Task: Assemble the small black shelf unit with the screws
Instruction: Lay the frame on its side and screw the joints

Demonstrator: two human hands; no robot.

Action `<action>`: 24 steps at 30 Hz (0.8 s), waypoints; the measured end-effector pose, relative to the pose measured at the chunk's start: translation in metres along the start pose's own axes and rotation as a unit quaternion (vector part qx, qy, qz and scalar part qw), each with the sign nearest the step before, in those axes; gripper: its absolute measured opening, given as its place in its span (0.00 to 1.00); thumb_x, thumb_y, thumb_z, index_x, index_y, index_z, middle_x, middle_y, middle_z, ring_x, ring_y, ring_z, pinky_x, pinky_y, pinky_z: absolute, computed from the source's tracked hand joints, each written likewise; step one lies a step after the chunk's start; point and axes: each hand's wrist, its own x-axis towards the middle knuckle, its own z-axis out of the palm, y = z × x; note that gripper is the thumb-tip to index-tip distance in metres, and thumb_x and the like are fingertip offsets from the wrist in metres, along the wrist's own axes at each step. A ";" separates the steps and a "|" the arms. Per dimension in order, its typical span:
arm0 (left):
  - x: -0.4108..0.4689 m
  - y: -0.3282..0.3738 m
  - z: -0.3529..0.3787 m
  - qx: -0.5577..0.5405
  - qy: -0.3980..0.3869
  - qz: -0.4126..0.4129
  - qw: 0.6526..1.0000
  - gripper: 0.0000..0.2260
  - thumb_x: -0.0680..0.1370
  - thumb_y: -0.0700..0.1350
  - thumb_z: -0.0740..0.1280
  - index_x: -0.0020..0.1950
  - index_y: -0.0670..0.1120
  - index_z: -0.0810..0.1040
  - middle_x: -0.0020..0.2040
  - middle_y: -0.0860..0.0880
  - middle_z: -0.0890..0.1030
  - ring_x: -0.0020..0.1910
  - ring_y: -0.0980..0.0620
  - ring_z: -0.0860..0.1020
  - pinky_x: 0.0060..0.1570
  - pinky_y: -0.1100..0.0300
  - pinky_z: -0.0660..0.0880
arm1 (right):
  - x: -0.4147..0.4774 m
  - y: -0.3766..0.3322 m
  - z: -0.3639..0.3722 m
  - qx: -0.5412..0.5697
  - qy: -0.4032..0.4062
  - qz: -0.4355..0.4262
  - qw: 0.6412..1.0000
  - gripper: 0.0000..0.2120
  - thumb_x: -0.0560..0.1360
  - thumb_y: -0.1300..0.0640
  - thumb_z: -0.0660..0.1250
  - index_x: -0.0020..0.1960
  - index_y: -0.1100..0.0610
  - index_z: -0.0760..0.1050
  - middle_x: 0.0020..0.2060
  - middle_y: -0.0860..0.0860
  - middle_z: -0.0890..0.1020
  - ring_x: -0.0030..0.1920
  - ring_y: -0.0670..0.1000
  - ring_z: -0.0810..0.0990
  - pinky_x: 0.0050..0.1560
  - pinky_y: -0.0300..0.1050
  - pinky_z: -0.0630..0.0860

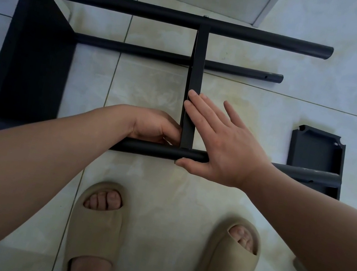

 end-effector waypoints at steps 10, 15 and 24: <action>0.001 0.001 -0.001 -0.068 -0.024 0.024 0.997 0.07 0.72 0.30 0.64 0.46 0.39 0.78 0.37 0.45 0.82 0.35 0.51 0.81 0.38 0.62 0.78 | 0.000 -0.001 0.002 -0.001 0.016 -0.002 1.000 0.49 0.74 0.26 0.52 0.83 0.57 0.51 0.83 0.51 0.49 0.82 0.51 0.49 0.80 0.61 0.51; 0.003 -0.003 -0.002 -0.013 -0.020 0.011 1.000 0.10 0.70 0.38 0.68 0.49 0.40 0.83 0.47 0.44 0.85 0.45 0.51 0.83 0.47 0.61 0.80 | 0.000 0.000 0.002 -0.003 0.014 -0.002 1.000 0.49 0.74 0.26 0.52 0.83 0.57 0.50 0.83 0.51 0.49 0.82 0.51 0.49 0.80 0.61 0.51; 0.001 -0.001 -0.002 -0.052 -0.042 0.019 0.998 0.09 0.71 0.35 0.66 0.50 0.38 0.80 0.44 0.43 0.83 0.42 0.47 0.83 0.46 0.58 0.80 | 0.000 0.000 0.002 -0.007 0.015 -0.001 1.000 0.49 0.74 0.26 0.52 0.83 0.57 0.50 0.83 0.51 0.49 0.82 0.51 0.48 0.80 0.61 0.50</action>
